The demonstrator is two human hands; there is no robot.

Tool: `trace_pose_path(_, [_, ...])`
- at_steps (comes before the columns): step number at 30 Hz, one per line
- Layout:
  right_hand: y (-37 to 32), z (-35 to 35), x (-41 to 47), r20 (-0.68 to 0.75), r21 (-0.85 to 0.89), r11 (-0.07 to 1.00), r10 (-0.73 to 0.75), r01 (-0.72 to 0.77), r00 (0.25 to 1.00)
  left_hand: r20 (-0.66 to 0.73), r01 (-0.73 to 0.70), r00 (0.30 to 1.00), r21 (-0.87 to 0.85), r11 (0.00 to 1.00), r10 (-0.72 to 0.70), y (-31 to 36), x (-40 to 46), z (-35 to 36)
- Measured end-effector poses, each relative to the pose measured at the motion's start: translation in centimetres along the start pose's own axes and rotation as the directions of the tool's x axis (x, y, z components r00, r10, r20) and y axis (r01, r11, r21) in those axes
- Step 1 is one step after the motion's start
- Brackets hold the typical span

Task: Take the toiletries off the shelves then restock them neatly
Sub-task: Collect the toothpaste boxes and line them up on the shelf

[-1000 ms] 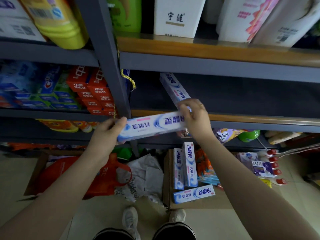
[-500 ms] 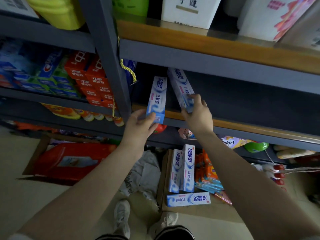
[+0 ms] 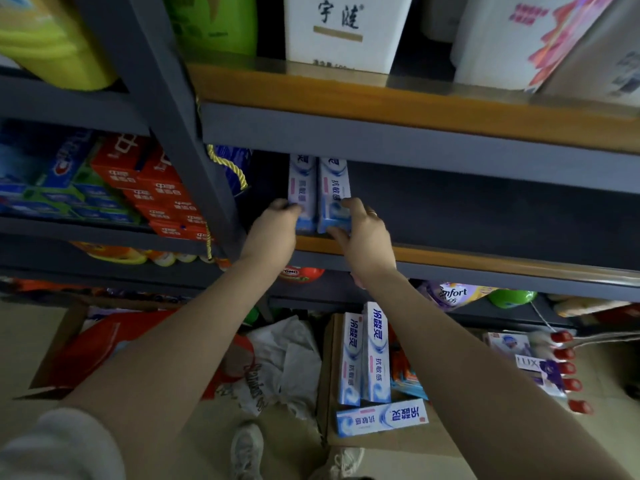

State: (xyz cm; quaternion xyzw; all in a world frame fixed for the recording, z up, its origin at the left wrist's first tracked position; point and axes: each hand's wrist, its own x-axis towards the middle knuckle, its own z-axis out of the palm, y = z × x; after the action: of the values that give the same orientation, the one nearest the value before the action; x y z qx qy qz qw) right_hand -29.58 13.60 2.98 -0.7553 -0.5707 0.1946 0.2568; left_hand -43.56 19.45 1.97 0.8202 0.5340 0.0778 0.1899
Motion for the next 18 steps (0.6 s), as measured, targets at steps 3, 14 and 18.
trace_pose_path(3, [-0.6, 0.8, -0.1, 0.023, 0.047, 0.995, -0.087, 0.086, 0.996, 0.009, 0.010, 1.000, 0.062, 0.998, -0.011, -1.1, -0.4, -0.6])
trace_pose_path(14, [-1.7, 2.6, 1.2, 0.029, -0.082, 0.997, 0.000, 0.003, 1.000, 0.020, -0.254, 0.959, 0.494, 0.831, 0.282, -3.0, -2.1, 0.4])
trace_pose_path(18, [-1.8, 3.4, 0.3, 0.072, -0.239, 0.968, -0.058, 0.074, 0.996, 0.072, -0.219, 0.973, 0.577, 0.787, 0.218, -2.5, -2.7, -0.3])
